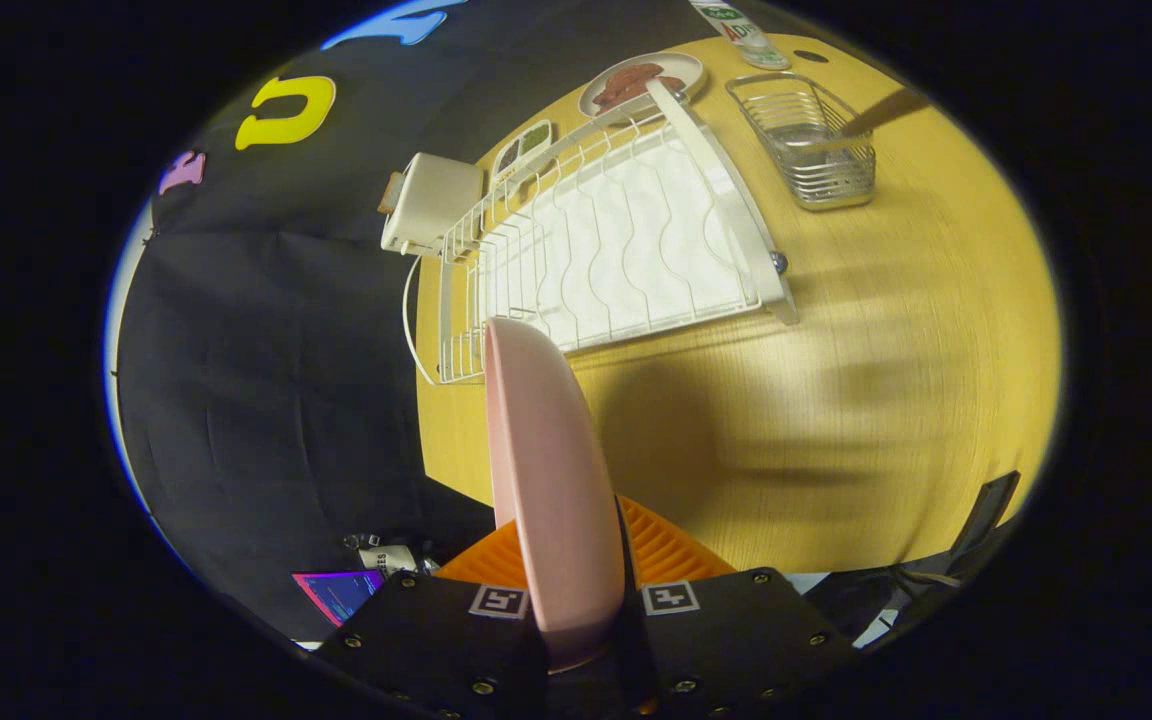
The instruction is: Take the plate from the dish rack, then take the spoon from the basket and place it into the plate.
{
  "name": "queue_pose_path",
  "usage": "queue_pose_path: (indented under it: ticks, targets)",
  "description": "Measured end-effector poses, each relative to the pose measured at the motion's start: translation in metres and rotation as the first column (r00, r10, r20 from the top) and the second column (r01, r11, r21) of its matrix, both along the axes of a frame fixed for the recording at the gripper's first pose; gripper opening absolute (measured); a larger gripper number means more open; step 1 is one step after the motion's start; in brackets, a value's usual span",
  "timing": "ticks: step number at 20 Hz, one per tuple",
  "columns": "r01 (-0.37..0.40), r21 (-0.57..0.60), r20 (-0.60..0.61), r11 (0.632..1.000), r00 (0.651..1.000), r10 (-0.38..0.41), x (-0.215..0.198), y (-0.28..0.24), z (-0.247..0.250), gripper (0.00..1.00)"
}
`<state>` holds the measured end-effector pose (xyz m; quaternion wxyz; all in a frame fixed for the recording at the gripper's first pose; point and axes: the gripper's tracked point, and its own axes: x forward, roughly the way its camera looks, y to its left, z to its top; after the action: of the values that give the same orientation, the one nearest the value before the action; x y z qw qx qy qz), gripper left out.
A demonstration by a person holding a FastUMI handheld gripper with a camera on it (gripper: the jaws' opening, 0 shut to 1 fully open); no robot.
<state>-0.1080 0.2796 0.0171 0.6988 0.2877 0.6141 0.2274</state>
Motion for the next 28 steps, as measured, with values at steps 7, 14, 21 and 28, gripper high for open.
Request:
queue_pose_path:
  ticks: [7,14,21,28]
  targets:
    - [0.04,-0.022,-0.007,0.999,0.999,-0.041,-0.016,-0.004,-0.051,0.27]
    - [0.034,-0.034,0.004,0.999,0.999,-0.034,-0.014,0.001,-0.082,0.27]
    - [0.01,0.067,0.046,0.998,0.999,-0.013,-0.005,0.019,-0.098,0.27]
    - [0.024,0.195,0.018,0.981,0.999,-0.028,0.002,0.037,-0.114,0.27]
